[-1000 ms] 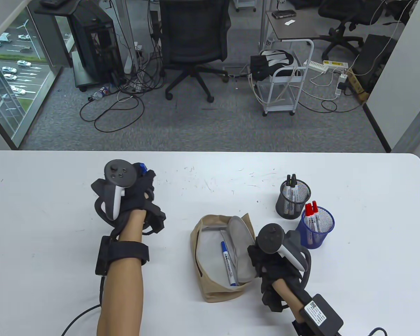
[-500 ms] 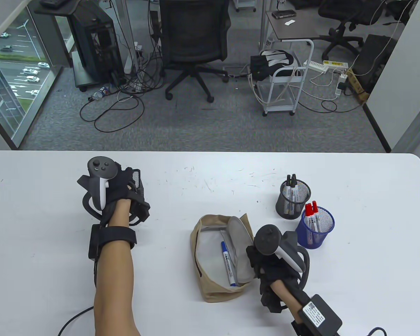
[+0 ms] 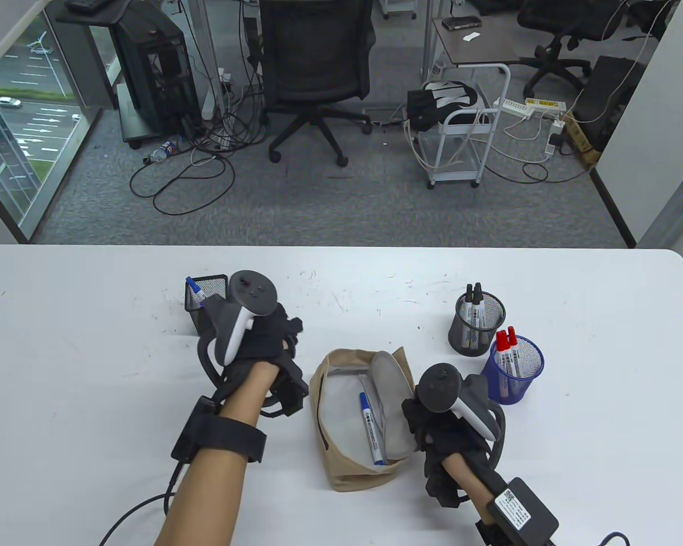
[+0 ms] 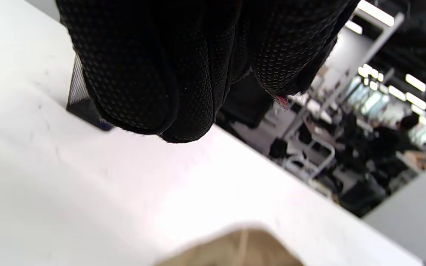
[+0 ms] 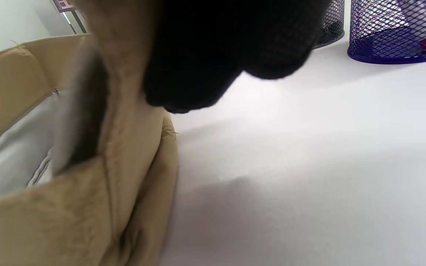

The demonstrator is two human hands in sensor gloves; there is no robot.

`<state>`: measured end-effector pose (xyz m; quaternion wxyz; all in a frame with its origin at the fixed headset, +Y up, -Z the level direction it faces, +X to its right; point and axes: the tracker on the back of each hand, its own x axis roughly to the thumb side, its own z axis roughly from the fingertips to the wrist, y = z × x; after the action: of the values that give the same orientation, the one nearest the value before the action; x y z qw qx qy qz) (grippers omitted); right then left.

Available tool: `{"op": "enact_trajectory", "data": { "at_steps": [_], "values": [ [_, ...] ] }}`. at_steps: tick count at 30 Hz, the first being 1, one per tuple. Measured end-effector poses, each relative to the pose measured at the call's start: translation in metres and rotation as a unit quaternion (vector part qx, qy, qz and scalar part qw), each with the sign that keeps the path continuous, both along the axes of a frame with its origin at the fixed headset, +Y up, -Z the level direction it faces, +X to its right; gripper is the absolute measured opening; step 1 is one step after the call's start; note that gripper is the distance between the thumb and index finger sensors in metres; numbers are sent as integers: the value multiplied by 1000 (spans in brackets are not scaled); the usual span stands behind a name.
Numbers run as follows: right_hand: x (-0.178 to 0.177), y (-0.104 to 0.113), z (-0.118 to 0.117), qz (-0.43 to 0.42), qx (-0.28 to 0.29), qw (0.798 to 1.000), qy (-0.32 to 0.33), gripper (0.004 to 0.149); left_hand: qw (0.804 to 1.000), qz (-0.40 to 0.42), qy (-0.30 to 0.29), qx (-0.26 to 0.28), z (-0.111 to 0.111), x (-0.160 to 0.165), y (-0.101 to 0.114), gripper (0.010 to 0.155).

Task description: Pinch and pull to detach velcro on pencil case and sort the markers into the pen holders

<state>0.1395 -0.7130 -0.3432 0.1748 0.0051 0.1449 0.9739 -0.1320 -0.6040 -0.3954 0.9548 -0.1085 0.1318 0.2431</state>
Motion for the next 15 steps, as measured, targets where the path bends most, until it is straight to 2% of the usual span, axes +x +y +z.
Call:
{"op": "enact_trajectory", "data": {
  "at_steps": [4, 8, 15],
  "values": [
    [0, 0, 0, -1, 0, 1000, 0, 51, 995, 0, -56, -78, 5, 43, -20, 60],
    [2, -1, 0, -5, -4, 1000, -2, 51, 982, -31, -89, -164, 3, 82, -59, 62],
    [3, -1, -1, -8, -5, 1000, -1, 51, 957, -139, -76, -243, -17, 115, -124, 67]
  ]
}}
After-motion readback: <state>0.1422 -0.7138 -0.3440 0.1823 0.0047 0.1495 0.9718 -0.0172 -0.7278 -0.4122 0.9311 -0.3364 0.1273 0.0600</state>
